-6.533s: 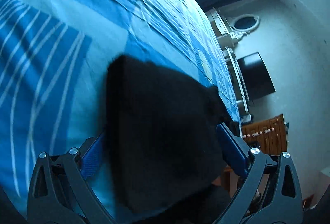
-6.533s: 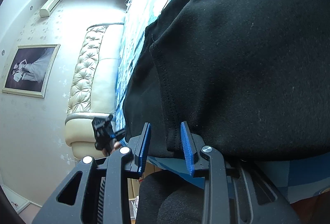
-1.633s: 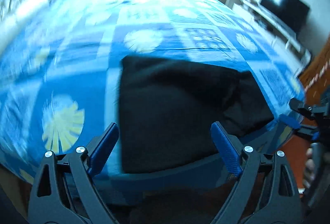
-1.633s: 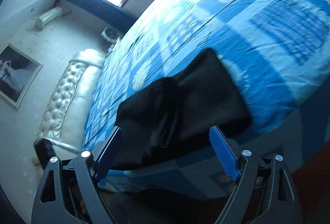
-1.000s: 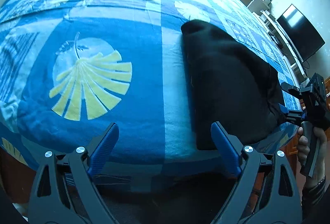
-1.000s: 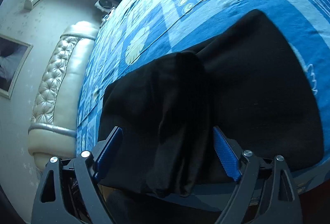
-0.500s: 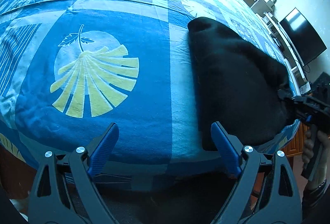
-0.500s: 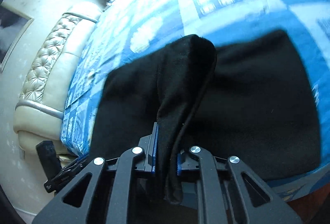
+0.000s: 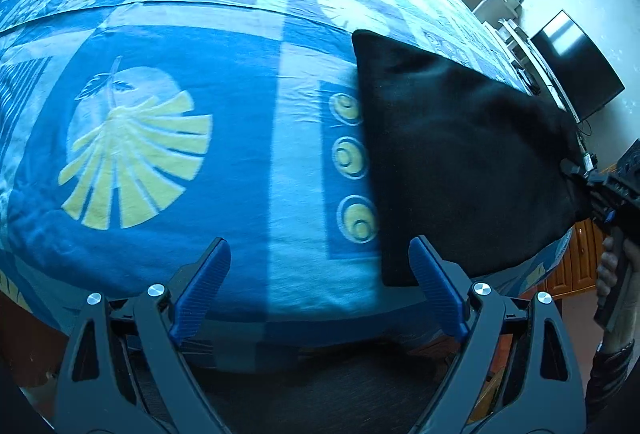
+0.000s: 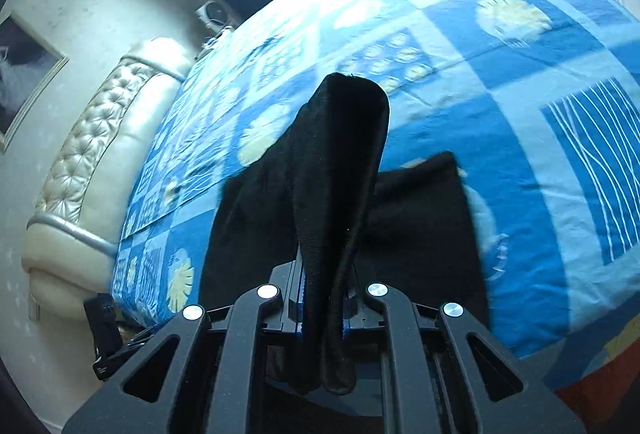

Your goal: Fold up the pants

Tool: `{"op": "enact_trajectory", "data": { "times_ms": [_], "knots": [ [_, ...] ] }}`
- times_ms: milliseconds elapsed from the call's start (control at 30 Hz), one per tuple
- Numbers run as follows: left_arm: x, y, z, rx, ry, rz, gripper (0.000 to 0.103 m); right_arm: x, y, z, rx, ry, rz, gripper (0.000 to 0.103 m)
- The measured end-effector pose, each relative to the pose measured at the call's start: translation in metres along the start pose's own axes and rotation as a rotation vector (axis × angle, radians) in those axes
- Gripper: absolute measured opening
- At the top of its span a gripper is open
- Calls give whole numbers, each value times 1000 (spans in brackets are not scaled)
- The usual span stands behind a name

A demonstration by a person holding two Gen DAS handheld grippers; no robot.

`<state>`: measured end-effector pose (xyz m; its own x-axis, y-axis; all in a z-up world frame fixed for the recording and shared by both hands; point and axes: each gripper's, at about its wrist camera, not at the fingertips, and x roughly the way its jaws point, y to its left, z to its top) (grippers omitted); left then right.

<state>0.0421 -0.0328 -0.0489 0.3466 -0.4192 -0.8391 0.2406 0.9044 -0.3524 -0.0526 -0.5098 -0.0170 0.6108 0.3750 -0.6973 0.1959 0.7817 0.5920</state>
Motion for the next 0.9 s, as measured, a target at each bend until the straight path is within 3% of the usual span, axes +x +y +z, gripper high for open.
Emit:
{"op": "enact_trajectory", "data": {
  "times_ms": [333,667,900],
  "knots": [
    [21,-27,2,48,18,49,91,34,-69,-8,152,57,105,13],
    [31,-22,2,27,41,46,91,49,-105,-13,266,75,317,13],
    [33,-22,3,32,44,48,91,31,-113,-20,238,39,293,18]
  ]
}}
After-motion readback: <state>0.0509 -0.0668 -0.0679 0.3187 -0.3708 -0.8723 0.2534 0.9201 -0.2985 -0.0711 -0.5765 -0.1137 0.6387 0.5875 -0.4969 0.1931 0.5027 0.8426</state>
